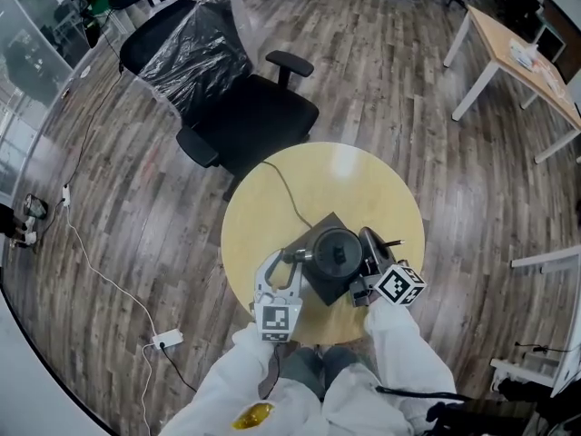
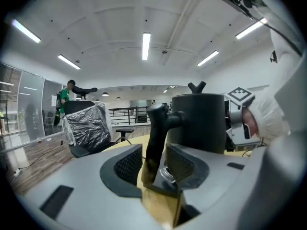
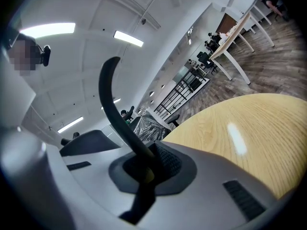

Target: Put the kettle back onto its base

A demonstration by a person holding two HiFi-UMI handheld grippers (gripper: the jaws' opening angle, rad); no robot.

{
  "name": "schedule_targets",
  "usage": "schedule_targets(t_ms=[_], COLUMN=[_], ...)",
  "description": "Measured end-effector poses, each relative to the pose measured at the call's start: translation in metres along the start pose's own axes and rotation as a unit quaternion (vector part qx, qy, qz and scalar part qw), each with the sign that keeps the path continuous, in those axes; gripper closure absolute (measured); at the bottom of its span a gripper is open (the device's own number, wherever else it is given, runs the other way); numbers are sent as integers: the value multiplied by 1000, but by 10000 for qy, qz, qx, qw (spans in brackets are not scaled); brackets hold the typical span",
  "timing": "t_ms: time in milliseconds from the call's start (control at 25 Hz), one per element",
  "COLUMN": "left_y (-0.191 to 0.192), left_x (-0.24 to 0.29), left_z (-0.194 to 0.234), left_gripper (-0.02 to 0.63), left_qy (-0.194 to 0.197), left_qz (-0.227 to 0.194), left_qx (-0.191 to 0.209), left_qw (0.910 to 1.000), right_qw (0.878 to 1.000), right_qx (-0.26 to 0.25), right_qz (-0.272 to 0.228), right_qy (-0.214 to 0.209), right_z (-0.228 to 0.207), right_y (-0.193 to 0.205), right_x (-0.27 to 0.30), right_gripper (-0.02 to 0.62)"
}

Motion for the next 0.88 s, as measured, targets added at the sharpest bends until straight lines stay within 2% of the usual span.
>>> schedule_targets(t_ms=[160,320,440,520,600,720,880], left_y=[7,10,5,4,2,-1,-4], left_x=[-28,-30,-22,-19,-18,-20,-22], left_z=[-2,-7,-5,-4,-1,-1,-7], left_gripper=[453,451,451,451,448,448,448], left_qy=[80,177,234,275,254,204,200], left_qz=[114,182,221,258,292,299,340], left_qx=[-133,-132,-106,-59,-38,-64,-63], left_qw=[9998,9996,9994,9993,9992,9993,9992], right_qw=[9999,9995,9991,9990,9976,9959,9976], right_qx=[40,-181,-79,-118,-392,-625,-486], right_qz=[-158,40,190,299,516,642,405], right_qy=[58,-247,-364,-308,-240,-124,293], right_z=[2,9,11,13,18,23,19], right_y=[-1,-4,-4,-4,-2,-1,-6], right_x=[2,5,5,4,3,-4,-16], right_gripper=[583,583,578,470,403,390,388])
Point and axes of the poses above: the fingertips, and each gripper's own axes: x forward along the fingers, z to its left, y out of its underside, the point moved 5 cm from there along -x, backward along the fingers, and after that the axes turned 6 degrees about x, right-handed, at the moved point
